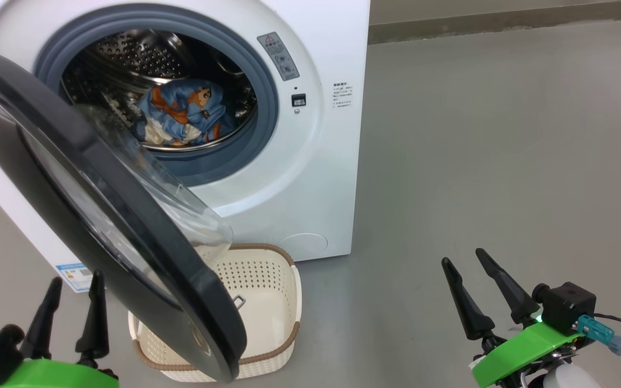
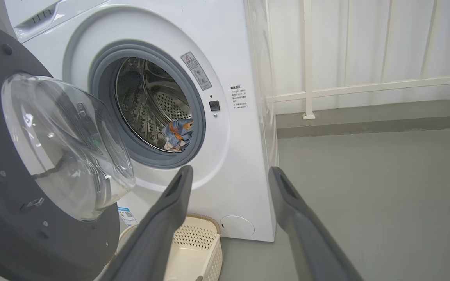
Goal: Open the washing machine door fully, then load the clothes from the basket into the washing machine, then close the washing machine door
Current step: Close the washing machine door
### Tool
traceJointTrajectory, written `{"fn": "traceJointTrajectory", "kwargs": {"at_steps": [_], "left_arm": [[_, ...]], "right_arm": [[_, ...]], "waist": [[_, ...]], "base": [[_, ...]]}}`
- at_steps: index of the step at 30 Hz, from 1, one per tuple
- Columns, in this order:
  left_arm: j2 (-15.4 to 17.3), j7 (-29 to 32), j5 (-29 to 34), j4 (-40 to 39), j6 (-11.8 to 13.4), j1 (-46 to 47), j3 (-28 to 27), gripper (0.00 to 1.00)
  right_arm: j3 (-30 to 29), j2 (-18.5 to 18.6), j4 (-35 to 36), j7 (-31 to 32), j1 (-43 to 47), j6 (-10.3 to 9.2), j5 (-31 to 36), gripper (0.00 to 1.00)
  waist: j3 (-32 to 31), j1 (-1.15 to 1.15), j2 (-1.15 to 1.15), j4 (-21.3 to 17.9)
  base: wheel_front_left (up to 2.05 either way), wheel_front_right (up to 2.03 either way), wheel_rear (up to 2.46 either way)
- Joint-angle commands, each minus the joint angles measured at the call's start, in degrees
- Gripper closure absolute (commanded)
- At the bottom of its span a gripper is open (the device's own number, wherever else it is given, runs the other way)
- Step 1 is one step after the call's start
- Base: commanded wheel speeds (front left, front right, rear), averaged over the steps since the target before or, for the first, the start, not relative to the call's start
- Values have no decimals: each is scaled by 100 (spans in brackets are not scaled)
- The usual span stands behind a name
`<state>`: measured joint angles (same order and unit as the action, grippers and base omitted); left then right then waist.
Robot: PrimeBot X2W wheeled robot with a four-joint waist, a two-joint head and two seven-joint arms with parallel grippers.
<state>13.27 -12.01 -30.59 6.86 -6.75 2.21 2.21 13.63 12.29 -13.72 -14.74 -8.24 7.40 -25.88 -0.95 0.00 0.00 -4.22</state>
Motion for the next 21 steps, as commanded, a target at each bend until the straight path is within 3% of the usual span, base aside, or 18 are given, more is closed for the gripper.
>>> {"fn": "traceJointTrajectory", "kwargs": {"at_steps": [1, 21], "left_arm": [[117, -88, 77, -71, 36, 130, -190, 0], [-76, -294, 478, 365, 15, 109, -150, 0]], "right_arm": [[78, 33, 151, -26, -153, 9, -3, 0], [68, 46, 204, -26, -146, 9, 28, 0]], "waist": [[0, 0, 0, 4], [17, 0, 0, 67]], "base": [[0, 0, 0], [0, 0, 0]]}}
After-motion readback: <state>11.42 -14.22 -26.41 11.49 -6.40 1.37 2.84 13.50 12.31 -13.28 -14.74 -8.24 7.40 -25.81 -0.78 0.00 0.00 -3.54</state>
